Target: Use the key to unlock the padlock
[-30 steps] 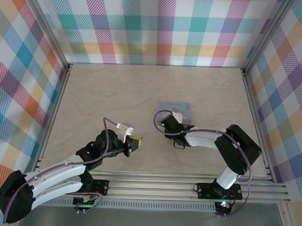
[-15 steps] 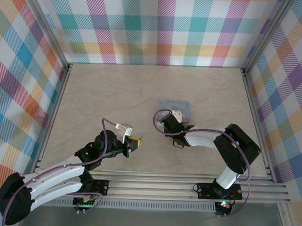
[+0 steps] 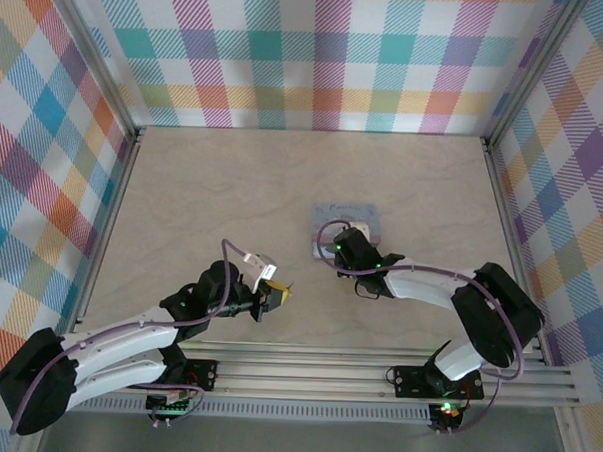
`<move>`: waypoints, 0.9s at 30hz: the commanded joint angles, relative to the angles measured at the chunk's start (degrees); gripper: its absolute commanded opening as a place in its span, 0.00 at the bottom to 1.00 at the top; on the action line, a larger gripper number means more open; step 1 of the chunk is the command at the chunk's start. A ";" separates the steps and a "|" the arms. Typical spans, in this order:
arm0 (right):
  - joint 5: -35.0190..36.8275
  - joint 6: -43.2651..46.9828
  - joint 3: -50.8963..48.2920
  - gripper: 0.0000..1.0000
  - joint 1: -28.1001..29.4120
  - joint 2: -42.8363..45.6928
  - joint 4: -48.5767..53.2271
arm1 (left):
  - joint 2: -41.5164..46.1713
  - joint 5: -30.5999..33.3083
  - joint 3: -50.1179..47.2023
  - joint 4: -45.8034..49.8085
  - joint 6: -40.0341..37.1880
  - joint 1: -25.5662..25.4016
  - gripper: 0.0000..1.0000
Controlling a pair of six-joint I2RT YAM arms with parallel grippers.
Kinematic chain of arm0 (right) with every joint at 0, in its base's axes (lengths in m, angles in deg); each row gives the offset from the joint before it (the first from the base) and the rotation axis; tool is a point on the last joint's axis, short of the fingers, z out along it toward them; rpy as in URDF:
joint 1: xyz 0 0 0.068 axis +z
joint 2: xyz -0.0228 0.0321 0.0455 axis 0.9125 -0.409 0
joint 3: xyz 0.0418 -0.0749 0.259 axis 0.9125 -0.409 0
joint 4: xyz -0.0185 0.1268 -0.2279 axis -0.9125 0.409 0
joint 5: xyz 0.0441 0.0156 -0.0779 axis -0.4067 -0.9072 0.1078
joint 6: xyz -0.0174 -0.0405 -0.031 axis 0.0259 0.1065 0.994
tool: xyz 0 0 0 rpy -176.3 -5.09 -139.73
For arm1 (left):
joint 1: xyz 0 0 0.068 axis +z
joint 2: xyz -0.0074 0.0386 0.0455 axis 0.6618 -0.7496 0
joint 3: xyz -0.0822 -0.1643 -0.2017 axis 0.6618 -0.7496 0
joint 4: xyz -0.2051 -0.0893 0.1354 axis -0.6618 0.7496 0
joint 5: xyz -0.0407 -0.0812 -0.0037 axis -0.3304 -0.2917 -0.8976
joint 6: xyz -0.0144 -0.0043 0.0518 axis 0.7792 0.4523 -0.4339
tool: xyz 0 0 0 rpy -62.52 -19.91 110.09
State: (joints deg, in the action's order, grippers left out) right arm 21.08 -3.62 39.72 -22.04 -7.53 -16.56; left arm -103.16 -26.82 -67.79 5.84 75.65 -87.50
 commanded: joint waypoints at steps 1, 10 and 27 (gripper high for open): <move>-5.12 0.96 0.31 0.00 -0.61 3.98 2.27 | -2.65 -0.38 2.42 -4.91 -2.80 -1.54 0.00; -11.58 -3.23 2.66 0.00 -1.62 10.78 12.62 | -12.14 0.71 3.33 -17.49 -4.87 -5.20 0.00; -15.88 -14.26 5.99 0.00 -2.23 16.30 23.65 | -34.45 2.15 4.44 -47.25 -2.26 -8.86 0.00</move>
State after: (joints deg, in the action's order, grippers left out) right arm 6.43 -15.77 43.17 -23.64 7.25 6.74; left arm -134.74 -25.42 -64.16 -30.64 71.83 -95.79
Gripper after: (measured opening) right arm 0.202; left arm 0.045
